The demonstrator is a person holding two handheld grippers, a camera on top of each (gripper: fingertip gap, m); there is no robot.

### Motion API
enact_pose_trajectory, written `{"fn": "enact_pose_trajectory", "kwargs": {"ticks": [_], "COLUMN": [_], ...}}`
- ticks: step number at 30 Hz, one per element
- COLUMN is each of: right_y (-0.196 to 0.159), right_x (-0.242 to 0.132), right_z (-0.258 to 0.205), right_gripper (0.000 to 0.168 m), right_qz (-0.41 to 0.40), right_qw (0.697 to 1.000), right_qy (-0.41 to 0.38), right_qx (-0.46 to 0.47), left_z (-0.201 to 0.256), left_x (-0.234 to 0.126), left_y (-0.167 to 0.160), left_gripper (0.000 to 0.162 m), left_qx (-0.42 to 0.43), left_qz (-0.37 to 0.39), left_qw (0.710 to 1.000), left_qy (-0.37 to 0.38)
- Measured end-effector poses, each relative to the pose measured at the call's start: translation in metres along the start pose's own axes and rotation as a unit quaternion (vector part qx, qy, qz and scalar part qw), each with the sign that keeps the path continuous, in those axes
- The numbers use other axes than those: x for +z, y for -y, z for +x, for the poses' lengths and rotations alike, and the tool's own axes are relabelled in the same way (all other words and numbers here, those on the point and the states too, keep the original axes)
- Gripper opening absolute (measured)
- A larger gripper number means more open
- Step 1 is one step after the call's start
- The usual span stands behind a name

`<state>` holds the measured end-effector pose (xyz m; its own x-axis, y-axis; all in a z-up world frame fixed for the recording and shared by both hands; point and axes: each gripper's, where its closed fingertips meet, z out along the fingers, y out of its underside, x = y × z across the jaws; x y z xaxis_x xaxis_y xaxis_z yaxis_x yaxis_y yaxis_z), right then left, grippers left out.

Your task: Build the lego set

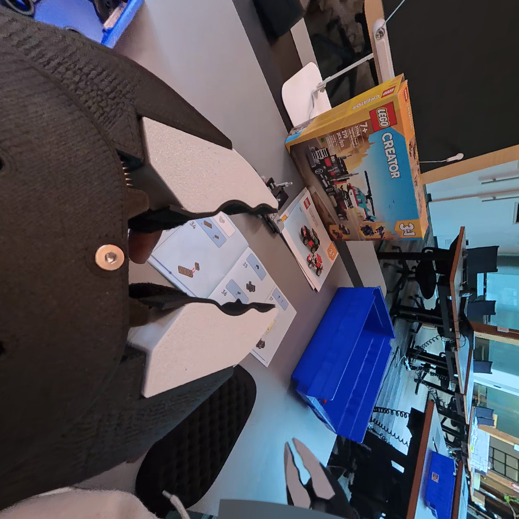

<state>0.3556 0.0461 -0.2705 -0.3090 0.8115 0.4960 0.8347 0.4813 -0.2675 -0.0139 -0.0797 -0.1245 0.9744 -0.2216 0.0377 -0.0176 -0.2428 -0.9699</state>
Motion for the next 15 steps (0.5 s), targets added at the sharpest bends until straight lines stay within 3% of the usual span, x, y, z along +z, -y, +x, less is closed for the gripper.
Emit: {"fn": "enact_pose_trajectory", "kwargs": {"ticks": [4,7,10,15], "right_y": [-0.004,-0.026,-0.034,-0.015], "right_x": [0.0,0.027,0.042,0.03], "right_z": [0.06,0.071,0.07,0.041], "right_gripper": [0.035,0.044,0.029,0.027], "right_qz": [0.037,-0.007,-0.032,-0.025], "right_qw": [0.995,0.999,0.999,0.999], "right_qy": [-0.086,-0.022,0.007,0.035], "right_qx": [0.017,0.025,0.006,-0.011], "left_z": [0.004,0.012,0.013,0.009], "left_x": [0.008,0.013,0.016,0.022], "left_y": [0.006,0.008,0.005,0.0], "left_gripper": [0.061,0.061,0.061,0.061], "left_qx": [-0.009,-0.011,-0.015,-0.014], "left_qz": [0.008,0.013,0.009,-0.007], "left_qw": [1.0,0.999,0.999,0.999], "left_qy": [-0.022,-0.039,-0.042,-0.037]}}
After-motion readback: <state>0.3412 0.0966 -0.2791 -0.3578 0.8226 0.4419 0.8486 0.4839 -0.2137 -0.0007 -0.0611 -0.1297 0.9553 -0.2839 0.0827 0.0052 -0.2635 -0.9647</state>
